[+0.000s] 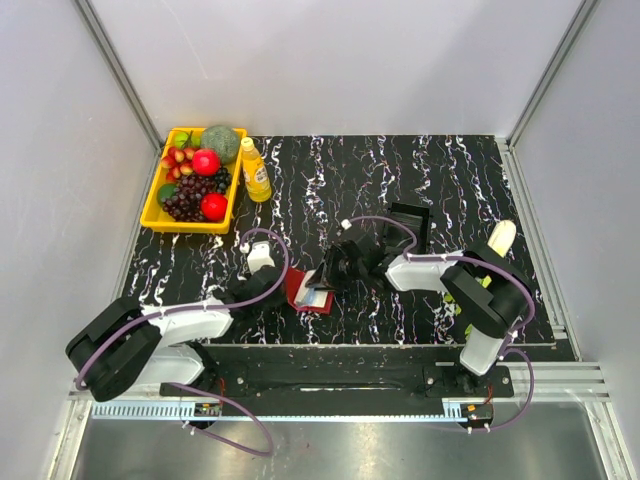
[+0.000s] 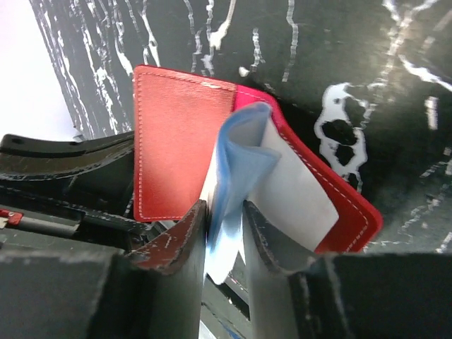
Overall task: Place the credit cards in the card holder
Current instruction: Open the card holder at the center of the board.
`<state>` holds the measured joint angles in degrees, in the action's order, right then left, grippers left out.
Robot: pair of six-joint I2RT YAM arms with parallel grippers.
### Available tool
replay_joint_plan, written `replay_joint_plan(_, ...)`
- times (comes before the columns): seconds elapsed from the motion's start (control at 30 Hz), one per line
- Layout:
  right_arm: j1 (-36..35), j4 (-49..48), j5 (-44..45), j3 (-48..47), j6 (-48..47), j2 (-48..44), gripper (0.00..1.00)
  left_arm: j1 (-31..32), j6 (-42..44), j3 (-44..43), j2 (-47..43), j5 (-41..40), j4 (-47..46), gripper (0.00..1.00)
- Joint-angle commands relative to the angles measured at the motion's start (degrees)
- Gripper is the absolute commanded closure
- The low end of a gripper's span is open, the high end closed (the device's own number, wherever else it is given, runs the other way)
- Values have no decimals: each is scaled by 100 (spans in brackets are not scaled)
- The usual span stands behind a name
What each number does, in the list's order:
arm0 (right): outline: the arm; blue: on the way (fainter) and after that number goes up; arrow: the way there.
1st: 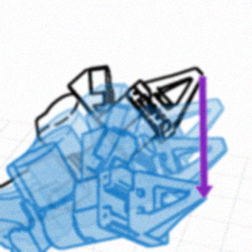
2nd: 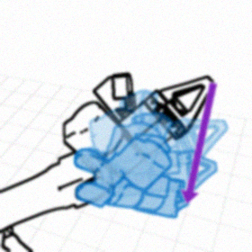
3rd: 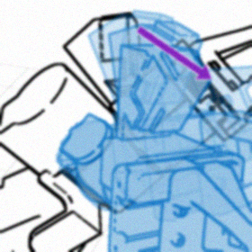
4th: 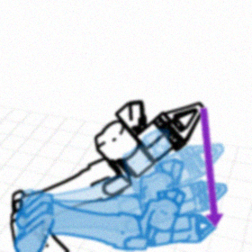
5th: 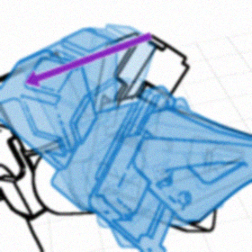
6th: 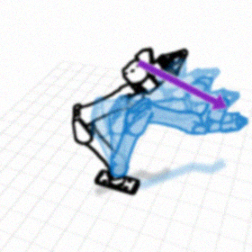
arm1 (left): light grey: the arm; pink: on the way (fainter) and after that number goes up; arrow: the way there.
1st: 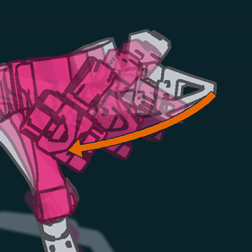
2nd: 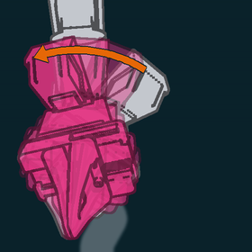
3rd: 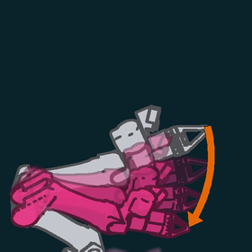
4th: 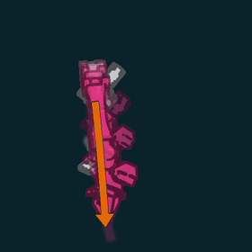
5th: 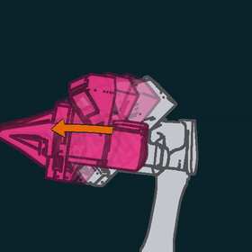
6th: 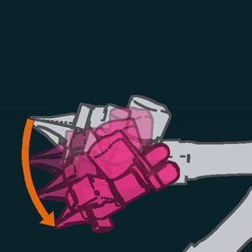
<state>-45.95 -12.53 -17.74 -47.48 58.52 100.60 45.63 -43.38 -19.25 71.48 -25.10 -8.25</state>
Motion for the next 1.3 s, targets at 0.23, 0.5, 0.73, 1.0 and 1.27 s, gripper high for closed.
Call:
replay_joint_plan(0.23, -274, -241, -187, -657, -509, 74, 51, -10, 145, -115, 516, 577, -221, 100)
replay_joint_plan(0.5, -274, 751, 718, -648, -640, 83, 59, -36, 92, -35, 428, 375, -28, 100)
replay_joint_plan(0.73, -274, 1657, 1316, -762, -956, 126, 63, -54, 101, -88, 674, 392, 16, 100)
replay_joint_plan(1.0, -563, 2694, 2151, -1614, -1571, 390, 57, -63, 250, -386, -230, 269, 815, 64)
replay_joint_plan(1.27, -696, 3705, 2459, -2380, -1835, 1199, 55, -115, 373, -695, -1487, -223, 1827, 52)
